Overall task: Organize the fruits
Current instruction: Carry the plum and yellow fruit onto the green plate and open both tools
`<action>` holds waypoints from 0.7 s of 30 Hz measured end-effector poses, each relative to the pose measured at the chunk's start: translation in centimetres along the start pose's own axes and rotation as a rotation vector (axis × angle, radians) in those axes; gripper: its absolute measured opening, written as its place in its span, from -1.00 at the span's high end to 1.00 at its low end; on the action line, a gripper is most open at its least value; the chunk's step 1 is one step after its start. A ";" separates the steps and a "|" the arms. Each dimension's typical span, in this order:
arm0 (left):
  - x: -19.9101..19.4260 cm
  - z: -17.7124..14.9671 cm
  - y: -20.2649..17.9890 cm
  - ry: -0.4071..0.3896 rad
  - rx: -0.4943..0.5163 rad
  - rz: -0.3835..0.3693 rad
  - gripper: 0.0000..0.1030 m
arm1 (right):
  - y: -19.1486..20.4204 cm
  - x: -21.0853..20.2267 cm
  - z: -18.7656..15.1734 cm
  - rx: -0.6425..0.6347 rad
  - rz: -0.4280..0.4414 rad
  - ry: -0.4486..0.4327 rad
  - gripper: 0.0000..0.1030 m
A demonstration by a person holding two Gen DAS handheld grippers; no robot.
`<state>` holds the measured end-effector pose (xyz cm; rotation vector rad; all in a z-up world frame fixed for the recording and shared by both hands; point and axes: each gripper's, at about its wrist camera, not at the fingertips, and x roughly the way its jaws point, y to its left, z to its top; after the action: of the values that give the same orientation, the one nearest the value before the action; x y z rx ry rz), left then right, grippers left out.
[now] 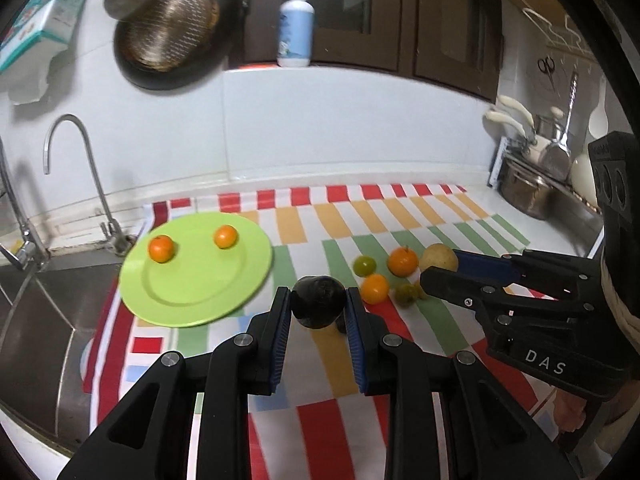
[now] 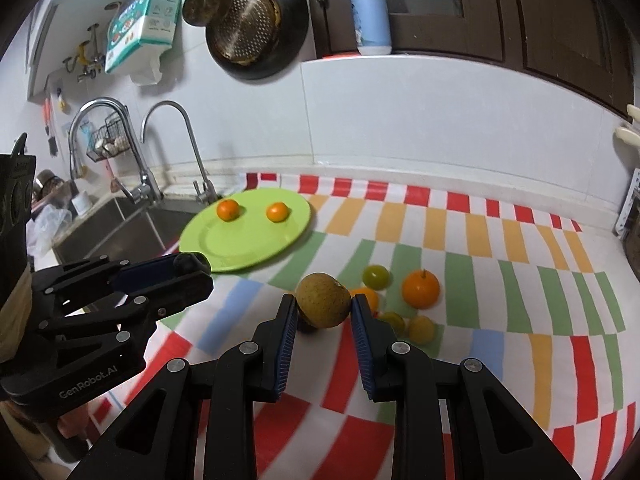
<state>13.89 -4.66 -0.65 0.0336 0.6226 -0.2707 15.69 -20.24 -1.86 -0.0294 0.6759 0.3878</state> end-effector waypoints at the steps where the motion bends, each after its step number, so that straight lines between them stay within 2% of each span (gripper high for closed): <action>1: -0.2 0.1 0.3 -0.007 -0.002 0.007 0.47 | 0.5 0.0 0.3 -0.007 0.003 -0.007 0.44; 9: -1.6 0.9 3.1 -0.044 -0.024 0.062 0.47 | 3.1 0.6 2.1 -0.050 0.028 -0.038 0.44; 21: -1.4 2.7 8.0 -0.082 -0.043 0.129 0.47 | 6.7 3.8 5.4 -0.080 0.069 -0.047 0.44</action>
<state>16.46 3.10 1.98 0.0208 0.5423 -0.1333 19.25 -11.92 0.67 -0.0728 0.6156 0.4801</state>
